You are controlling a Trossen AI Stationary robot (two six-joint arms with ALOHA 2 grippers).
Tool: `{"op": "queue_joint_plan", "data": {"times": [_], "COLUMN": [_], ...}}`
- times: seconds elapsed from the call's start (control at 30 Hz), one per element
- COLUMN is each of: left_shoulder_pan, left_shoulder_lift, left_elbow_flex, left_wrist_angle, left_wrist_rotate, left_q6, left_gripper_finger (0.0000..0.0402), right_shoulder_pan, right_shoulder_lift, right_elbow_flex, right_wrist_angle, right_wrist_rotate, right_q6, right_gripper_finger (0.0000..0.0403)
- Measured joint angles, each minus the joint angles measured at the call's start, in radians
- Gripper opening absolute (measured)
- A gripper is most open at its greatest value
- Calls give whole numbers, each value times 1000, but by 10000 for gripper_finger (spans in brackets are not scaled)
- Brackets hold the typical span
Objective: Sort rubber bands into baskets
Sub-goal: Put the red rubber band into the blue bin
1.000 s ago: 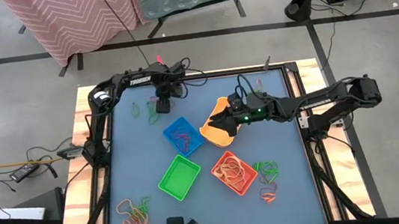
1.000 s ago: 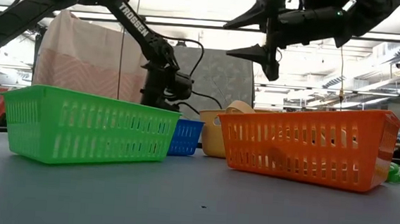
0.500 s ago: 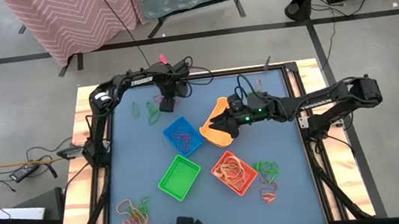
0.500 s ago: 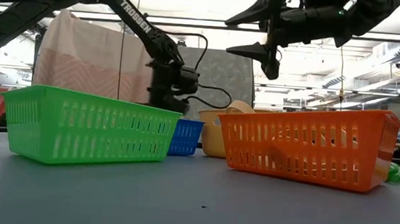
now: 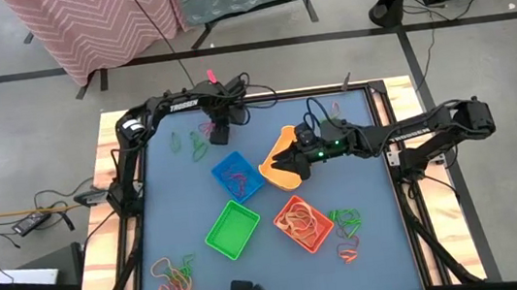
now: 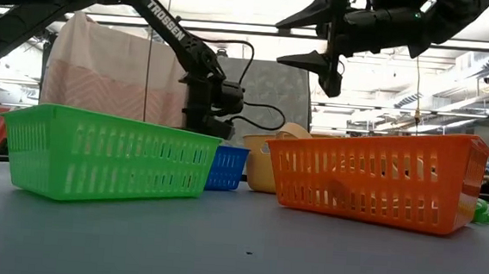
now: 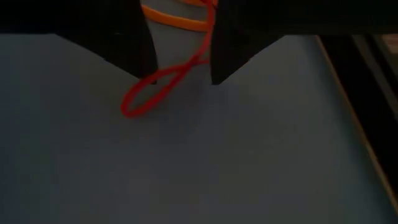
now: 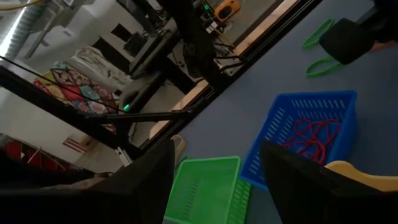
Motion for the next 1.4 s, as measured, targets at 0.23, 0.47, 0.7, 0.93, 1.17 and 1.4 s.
{"op": "queue_joint_plan", "data": {"times": [0.23,0.47,0.7,0.93,1.17,1.4], "left_shoulder_pan": [0,0,-5,-74,-260,-448], "left_shoulder_lift": [0,-59,-247,-429,-567,-600], "left_elbow_flex": [0,68,83,61,16,-35], "left_wrist_angle": [-53,-86,-27,1,32,-8], "left_wrist_rotate": [34,117,126,160,194,112], "left_q6": [-124,-241,-328,-430,-584,-688], "left_gripper_finger": [11,3,2,1,1,0], "right_shoulder_pan": [0,-15,-83,-194,-248,-262], "right_shoulder_lift": [0,-10,-62,-112,-134,-133], "right_elbow_flex": [0,0,1,1,1,1], "right_wrist_angle": [0,92,196,195,176,159], "right_wrist_rotate": [0,-3,-3,-46,-150,-205], "right_q6": [-5,-62,-145,-164,-163,-164], "right_gripper_finger": [246,246,246,246,246,246]}}
